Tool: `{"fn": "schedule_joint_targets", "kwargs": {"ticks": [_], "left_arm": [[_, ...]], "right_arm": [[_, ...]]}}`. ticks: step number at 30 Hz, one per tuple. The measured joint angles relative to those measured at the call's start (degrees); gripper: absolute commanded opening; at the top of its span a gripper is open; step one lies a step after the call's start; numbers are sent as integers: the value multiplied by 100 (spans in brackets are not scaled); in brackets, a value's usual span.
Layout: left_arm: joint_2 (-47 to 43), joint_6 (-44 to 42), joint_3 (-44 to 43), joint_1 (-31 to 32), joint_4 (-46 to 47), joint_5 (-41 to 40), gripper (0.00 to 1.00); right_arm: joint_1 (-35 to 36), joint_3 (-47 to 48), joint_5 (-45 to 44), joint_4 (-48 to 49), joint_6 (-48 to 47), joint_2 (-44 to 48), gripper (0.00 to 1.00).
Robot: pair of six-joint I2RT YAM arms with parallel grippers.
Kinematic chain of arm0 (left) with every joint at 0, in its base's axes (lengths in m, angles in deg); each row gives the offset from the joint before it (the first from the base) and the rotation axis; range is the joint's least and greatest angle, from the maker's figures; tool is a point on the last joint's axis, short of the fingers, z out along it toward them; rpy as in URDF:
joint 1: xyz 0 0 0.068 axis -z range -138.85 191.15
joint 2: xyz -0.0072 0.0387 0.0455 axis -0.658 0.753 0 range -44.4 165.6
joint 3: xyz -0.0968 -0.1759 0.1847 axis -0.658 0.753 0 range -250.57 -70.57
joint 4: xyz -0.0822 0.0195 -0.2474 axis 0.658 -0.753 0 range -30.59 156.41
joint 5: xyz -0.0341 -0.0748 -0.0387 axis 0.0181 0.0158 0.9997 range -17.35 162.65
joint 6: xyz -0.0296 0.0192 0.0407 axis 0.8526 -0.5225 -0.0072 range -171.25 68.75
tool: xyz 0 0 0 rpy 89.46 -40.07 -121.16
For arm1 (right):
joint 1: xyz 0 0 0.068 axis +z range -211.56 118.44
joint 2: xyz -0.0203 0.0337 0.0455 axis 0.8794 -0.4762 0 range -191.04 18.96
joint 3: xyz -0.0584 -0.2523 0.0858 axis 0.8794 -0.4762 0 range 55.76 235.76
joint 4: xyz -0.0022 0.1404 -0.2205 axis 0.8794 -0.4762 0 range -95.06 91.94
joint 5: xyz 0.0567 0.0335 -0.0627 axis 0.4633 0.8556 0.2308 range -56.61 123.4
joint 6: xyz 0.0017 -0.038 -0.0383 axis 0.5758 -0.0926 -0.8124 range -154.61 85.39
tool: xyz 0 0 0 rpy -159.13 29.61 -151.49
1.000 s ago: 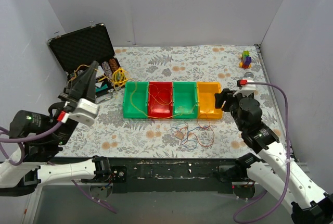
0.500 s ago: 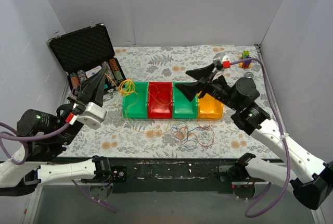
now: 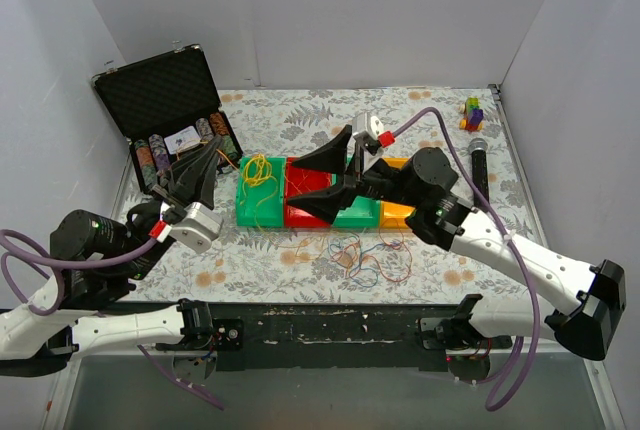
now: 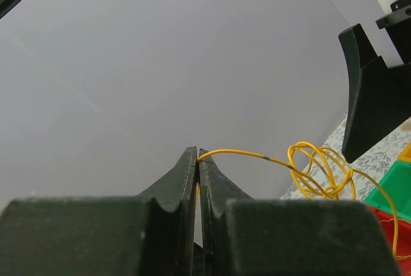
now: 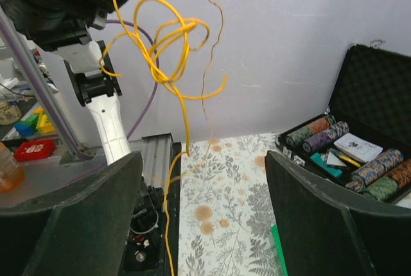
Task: Untangle the cables
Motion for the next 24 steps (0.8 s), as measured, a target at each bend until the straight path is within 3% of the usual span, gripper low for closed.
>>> {"fn": "schedule_joint_targets", "kwargs": {"ticks": [4,7,9,13,14,18,24], "left_arm": [[-2,13,0,0,0,0,0],[-4,22,0,0,0,0,0],[-9,22,0,0,0,-2,0],[-24,22,0,0,0,-2,0],[-28,22,0,0,2,-2,0],[-50,-68,9,0,59,-55,0],[-136,-719,111,0,734,-251,0]], "right_arm": [[111,295,61,214,2,-229,84],[251,527,105,326,0,-470,76],[326,619,120,339,-4,-597,60],[426,662,153,317,-4,-758,9],[442,660,146,293,-9,-776,2],[452,542,-125,151,-22,-693,1],[455,-562,-1027,-326,-234,271,1]]}}
